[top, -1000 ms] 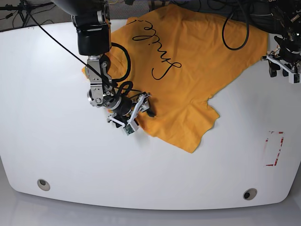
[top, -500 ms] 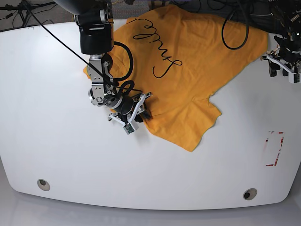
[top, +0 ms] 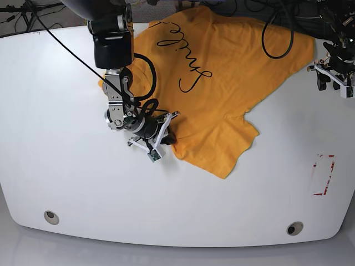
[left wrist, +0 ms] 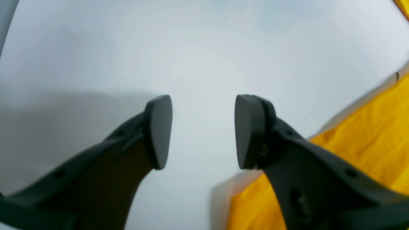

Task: Fold the T-shirt properly
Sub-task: 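Drag the held shirt edge away from the robot with the right gripper, then lower the left gripper onto the shirt edge and close it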

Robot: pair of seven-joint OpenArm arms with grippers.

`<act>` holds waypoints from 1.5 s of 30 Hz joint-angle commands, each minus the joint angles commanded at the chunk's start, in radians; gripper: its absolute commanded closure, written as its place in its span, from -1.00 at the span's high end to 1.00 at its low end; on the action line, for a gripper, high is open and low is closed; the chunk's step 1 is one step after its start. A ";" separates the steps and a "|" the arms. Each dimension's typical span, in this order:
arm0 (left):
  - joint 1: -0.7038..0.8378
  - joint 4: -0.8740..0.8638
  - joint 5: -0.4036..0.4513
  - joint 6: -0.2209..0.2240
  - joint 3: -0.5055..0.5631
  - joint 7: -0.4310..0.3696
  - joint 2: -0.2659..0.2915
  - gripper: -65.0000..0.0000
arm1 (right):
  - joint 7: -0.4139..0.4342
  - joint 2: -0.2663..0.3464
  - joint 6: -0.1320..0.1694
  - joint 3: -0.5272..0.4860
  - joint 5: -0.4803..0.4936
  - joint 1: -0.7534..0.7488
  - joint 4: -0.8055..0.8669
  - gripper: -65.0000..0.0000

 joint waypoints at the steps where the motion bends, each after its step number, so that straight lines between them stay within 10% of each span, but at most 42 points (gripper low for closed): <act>1: 0.002 0.000 0.000 -0.002 0.000 0.000 0.000 -0.12 | 0.000 0.000 0.000 -0.002 0.000 0.015 -0.011 -1.00; 17: 0.003 0.000 -0.005 -0.005 0.003 0.002 0.008 -0.12 | 0.006 -0.002 0.000 -0.002 0.000 0.273 -0.207 -1.00; 35: -0.005 0.002 -0.005 -0.165 0.006 0.112 0.075 -0.11 | 0.178 -0.002 -0.057 -0.003 0.000 0.517 -0.477 -1.00; 45: 0.000 0.008 -0.037 -0.165 0.057 0.169 0.140 0.44 | 0.178 -0.003 -0.057 -0.005 0.000 0.549 -0.477 -1.00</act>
